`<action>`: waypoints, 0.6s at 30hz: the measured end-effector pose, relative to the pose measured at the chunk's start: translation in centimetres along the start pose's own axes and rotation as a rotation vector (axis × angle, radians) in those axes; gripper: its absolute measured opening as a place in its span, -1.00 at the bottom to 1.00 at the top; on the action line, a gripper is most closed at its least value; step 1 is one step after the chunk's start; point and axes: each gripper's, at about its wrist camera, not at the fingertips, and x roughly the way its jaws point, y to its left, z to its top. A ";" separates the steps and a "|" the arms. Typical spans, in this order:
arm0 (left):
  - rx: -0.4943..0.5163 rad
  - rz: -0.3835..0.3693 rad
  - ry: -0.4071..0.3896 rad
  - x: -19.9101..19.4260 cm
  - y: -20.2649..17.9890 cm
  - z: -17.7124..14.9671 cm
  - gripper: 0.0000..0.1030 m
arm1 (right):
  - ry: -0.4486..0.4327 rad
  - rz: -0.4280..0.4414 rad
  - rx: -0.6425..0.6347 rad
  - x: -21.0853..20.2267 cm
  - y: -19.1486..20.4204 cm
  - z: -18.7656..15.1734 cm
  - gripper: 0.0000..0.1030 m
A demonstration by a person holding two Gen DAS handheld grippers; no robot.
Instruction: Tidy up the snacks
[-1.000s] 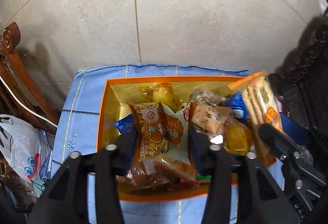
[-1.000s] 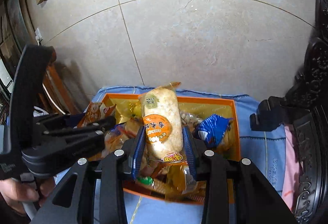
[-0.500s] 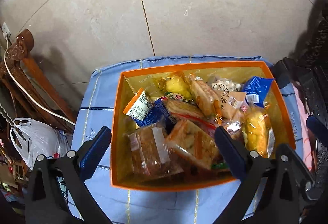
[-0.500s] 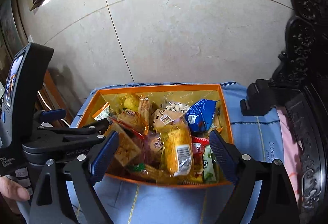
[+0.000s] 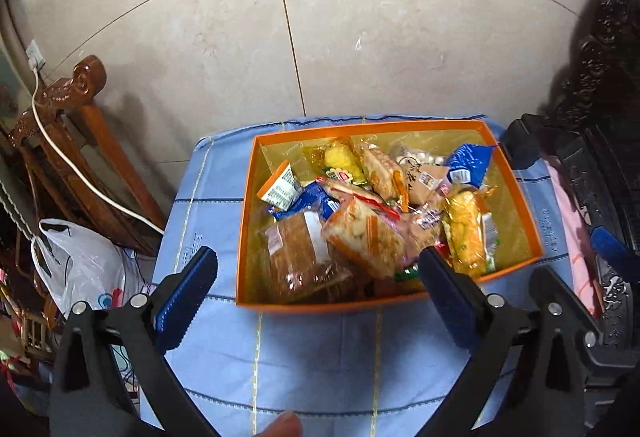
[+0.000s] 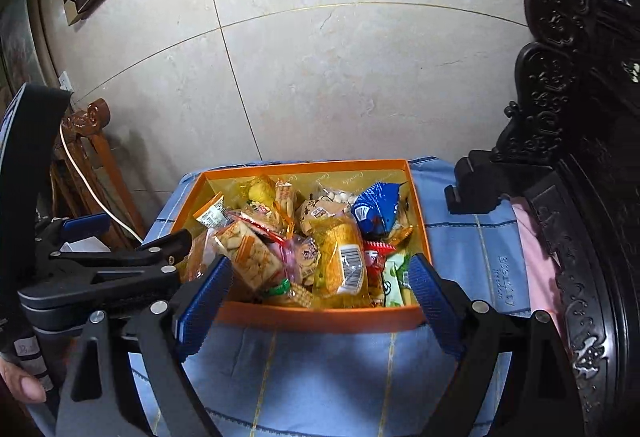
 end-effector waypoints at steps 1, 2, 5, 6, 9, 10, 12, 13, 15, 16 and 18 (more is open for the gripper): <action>0.002 -0.002 -0.004 -0.4 0.0 -0.3 0.92 | -0.002 -0.001 -0.001 -0.4 0.0 -0.1 0.75; 0.003 -0.002 -0.005 -0.6 0.1 -0.6 0.92 | -0.005 -0.002 -0.003 -0.7 0.1 -0.2 0.75; 0.001 -0.009 -0.006 -1.4 0.2 -1.5 0.92 | -0.013 -0.011 -0.013 -1.8 0.4 -0.6 0.75; -0.001 -0.015 -0.004 -1.7 0.3 -1.8 0.92 | -0.016 -0.012 -0.015 -2.1 0.4 -0.7 0.75; -0.003 -0.025 -0.009 -2.4 0.5 -2.5 0.92 | -0.022 -0.013 -0.012 -2.9 0.5 -1.1 0.75; 0.000 -0.024 -0.009 -2.6 0.5 -2.7 0.92 | -0.023 -0.014 -0.014 -3.1 0.6 -1.2 0.75; 0.001 -0.025 -0.009 -2.9 0.6 -3.1 0.92 | -0.025 -0.015 -0.018 -3.5 0.8 -1.4 0.75; 0.003 -0.026 -0.008 -3.0 0.7 -3.3 0.92 | -0.026 -0.016 -0.020 -3.7 0.8 -1.5 0.75; 0.002 -0.028 -0.005 -3.3 0.8 -3.6 0.92 | -0.027 -0.015 -0.023 -4.0 1.0 -1.7 0.75; 0.000 -0.028 -0.006 -3.4 0.9 -3.7 0.92 | -0.028 -0.016 -0.024 -4.1 1.1 -1.8 0.75; 0.002 -0.024 -0.005 -3.6 1.0 -4.0 0.92 | -0.028 -0.017 -0.026 -4.4 1.3 -1.9 0.75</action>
